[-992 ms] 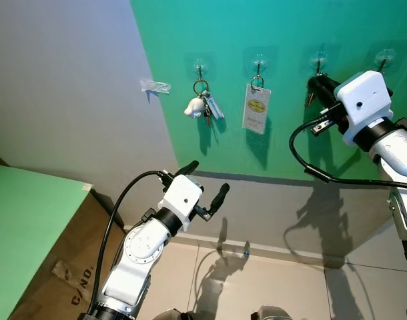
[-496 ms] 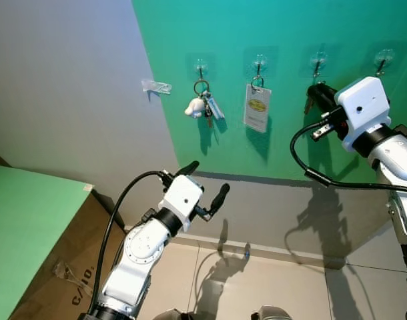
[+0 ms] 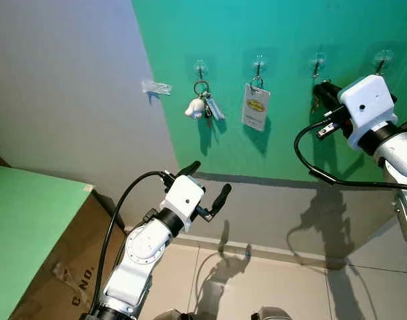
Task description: Hang keys on a hook
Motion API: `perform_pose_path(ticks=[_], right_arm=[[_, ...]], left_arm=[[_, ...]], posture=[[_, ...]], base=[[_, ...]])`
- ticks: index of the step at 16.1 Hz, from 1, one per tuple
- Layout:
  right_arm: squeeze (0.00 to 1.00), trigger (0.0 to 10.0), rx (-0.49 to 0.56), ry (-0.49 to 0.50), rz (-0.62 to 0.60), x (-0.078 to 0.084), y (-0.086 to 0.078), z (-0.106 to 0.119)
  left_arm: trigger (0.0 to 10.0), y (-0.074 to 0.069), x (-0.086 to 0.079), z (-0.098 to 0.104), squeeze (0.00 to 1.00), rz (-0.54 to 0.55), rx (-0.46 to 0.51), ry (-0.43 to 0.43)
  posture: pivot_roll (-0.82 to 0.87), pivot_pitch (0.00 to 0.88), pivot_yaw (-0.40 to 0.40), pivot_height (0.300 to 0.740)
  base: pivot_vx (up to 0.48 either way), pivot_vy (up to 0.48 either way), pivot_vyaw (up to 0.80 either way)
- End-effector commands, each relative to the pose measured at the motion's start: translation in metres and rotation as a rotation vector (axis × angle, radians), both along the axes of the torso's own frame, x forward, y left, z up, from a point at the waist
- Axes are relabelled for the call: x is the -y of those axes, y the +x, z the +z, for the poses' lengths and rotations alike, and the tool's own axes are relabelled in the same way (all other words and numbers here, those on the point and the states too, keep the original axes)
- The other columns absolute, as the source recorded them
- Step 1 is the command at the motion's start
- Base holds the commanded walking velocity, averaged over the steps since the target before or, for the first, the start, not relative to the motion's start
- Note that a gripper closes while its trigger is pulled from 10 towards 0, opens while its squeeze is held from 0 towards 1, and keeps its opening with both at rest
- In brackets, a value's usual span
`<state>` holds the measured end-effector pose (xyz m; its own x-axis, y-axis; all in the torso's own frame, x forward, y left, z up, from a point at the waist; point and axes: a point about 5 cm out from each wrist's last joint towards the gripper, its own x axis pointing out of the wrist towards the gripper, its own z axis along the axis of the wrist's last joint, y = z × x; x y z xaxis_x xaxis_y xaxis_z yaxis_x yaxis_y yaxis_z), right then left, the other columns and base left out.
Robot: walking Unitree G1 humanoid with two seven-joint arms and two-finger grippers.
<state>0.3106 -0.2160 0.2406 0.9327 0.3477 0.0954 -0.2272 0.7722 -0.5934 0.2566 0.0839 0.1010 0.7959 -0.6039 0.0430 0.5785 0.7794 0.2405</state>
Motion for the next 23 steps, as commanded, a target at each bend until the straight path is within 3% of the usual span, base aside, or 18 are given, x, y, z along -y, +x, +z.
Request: perform_pose_path(ticks=[1,6,13,17,23], right_arm=[[0.00,10.0,0.028,-0.003,-0.014,0.002,0.002,0.010],[0.00,10.0,0.101,0.009,0.041,-0.011,-0.002,0.031],[0.00,10.0,0.050,0.030,0.070,-0.014,-0.005,0.023],[0.00,10.0,-0.042,0.077,0.103,-0.015,-0.006,0.011],[0.00,10.0,-0.010,0.049,0.095,-0.015,-0.005,0.018]], left_arm=[[10.0,0.001,-0.001,-0.001,0.00,-0.004,0.003,0.017],[10.0,0.000,-0.002,-0.001,0.00,-0.003,0.002,0.018],[10.0,-0.001,-0.002,-0.001,0.00,-0.005,0.001,0.019],[10.0,0.000,-0.003,-0.002,0.00,-0.008,-0.001,0.022],[10.0,0.001,-0.002,-0.001,0.00,-0.010,0.000,0.023]], posture=[[-0.26,0.046,0.113,0.740],[-0.26,0.053,0.117,0.740],[-0.26,0.055,0.116,0.740],[-0.26,0.058,0.119,0.740],[-0.26,0.057,0.119,0.740]], base=[[0.000,0.000,0.00],[0.000,0.000,0.00],[0.000,0.000,0.00],[0.000,0.000,0.00],[0.000,0.000,0.00]])
